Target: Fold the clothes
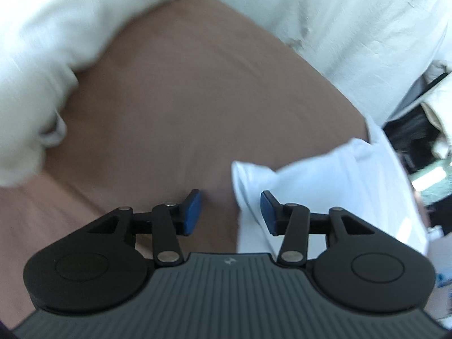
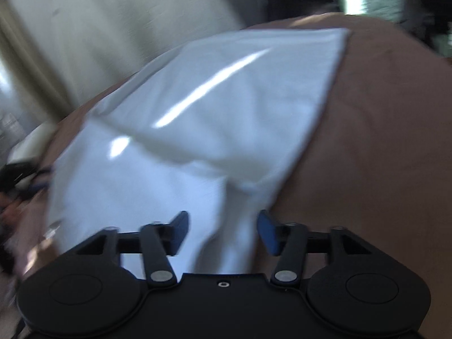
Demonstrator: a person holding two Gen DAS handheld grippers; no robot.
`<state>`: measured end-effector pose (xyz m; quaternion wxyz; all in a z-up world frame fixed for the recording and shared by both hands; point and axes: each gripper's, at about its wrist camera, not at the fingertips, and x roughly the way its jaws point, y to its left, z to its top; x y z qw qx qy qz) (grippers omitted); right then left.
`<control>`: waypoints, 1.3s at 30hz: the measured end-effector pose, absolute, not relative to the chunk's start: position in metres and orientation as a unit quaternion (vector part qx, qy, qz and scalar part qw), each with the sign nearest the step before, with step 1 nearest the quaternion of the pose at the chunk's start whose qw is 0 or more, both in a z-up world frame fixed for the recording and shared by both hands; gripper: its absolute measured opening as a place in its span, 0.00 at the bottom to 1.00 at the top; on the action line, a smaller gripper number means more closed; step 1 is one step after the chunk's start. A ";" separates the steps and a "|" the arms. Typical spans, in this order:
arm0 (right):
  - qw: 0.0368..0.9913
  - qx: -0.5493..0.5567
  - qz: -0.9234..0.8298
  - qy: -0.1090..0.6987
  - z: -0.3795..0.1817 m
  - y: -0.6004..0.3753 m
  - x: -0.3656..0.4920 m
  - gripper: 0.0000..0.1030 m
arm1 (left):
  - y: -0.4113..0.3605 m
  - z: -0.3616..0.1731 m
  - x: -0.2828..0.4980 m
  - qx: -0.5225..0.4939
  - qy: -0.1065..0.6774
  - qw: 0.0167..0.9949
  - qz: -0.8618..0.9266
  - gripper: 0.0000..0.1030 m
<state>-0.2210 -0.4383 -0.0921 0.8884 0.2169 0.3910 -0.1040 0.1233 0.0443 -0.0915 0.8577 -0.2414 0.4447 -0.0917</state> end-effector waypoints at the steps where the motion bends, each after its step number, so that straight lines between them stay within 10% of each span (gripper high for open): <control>1: 0.882 0.242 -0.102 0.391 -0.097 -0.444 -0.223 0.66 | 0.044 -0.093 0.124 -0.248 0.448 0.853 -0.098 0.45; 12: 0.825 0.413 -0.074 0.379 -0.131 -0.485 -0.234 0.67 | 0.039 -0.112 0.131 -0.315 0.462 0.815 -0.150 0.55; 22: 0.780 0.486 0.024 0.393 -0.148 -0.480 -0.240 0.67 | 0.022 -0.120 0.129 -0.333 0.421 0.825 -0.175 0.84; 24: 0.783 0.481 0.033 0.394 -0.147 -0.478 -0.242 0.67 | 0.013 -0.118 0.131 -0.298 0.422 0.835 -0.191 0.67; 26: 0.784 0.478 0.037 0.395 -0.146 -0.477 -0.244 0.67 | 0.006 -0.119 0.134 -0.279 0.427 0.834 -0.211 0.06; 30: 0.798 0.457 0.034 0.392 -0.149 -0.472 -0.232 0.63 | 0.005 -0.116 0.134 -0.292 0.423 0.836 -0.194 0.05; 32: 0.817 0.416 0.034 0.398 -0.146 -0.468 -0.219 0.19 | 0.005 -0.106 0.131 -0.278 0.419 0.845 -0.181 0.05; 39: 0.841 0.373 0.065 0.387 -0.107 -0.460 -0.224 0.15 | 0.010 -0.078 0.115 -0.214 0.423 0.865 -0.163 0.05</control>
